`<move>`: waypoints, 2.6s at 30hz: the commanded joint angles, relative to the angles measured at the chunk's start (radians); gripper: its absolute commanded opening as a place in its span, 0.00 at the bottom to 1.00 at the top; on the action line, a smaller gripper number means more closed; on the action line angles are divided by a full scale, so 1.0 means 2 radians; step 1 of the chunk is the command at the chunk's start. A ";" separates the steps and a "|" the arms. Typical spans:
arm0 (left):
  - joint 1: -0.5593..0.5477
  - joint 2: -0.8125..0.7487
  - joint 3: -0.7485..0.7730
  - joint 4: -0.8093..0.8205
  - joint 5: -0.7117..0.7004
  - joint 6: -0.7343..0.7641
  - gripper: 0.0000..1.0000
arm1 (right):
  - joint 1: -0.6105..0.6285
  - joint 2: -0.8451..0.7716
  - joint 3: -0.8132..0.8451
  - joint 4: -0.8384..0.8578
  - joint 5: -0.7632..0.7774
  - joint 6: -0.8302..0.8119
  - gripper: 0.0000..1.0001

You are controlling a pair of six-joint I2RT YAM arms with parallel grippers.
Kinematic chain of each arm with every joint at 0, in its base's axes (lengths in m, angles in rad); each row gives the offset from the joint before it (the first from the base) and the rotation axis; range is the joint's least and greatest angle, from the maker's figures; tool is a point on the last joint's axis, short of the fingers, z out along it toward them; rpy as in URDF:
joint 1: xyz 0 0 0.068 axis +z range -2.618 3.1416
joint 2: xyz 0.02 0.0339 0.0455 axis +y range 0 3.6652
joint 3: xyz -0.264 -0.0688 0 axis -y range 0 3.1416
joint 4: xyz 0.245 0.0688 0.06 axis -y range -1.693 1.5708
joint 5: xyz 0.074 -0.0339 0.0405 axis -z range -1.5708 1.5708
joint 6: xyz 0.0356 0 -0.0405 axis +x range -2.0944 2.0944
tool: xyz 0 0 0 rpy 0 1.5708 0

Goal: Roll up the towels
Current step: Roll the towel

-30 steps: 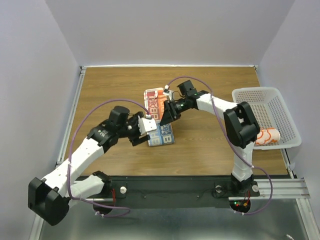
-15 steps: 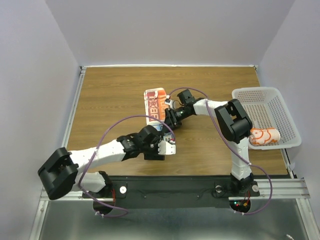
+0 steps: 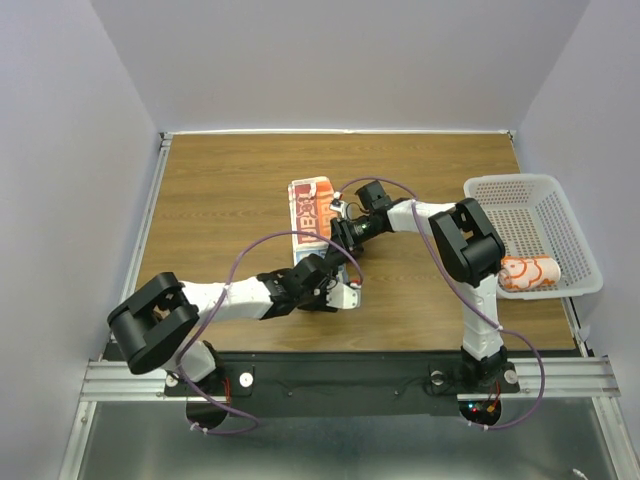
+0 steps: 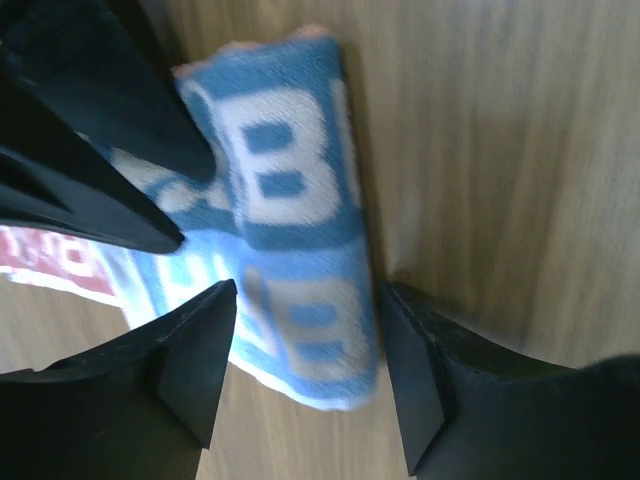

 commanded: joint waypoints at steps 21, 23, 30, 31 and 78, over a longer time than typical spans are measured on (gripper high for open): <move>0.026 0.031 0.110 -0.243 0.241 -0.056 0.15 | -0.092 -0.116 -0.007 -0.003 0.000 0.002 0.95; 0.033 0.042 0.117 -0.258 0.260 -0.050 0.15 | -0.117 -0.149 -0.013 -0.010 -0.005 -0.003 1.00; 0.119 0.105 0.196 -0.332 0.345 0.001 0.15 | -0.153 -0.261 -0.013 -0.115 0.046 -0.115 1.00; 0.136 0.131 0.212 -0.370 0.369 0.013 0.16 | -0.153 -0.276 -0.019 -0.124 0.055 -0.155 1.00; 0.249 0.459 0.513 -0.596 0.494 0.116 0.33 | 0.241 -0.195 -0.136 0.015 0.395 -0.382 0.49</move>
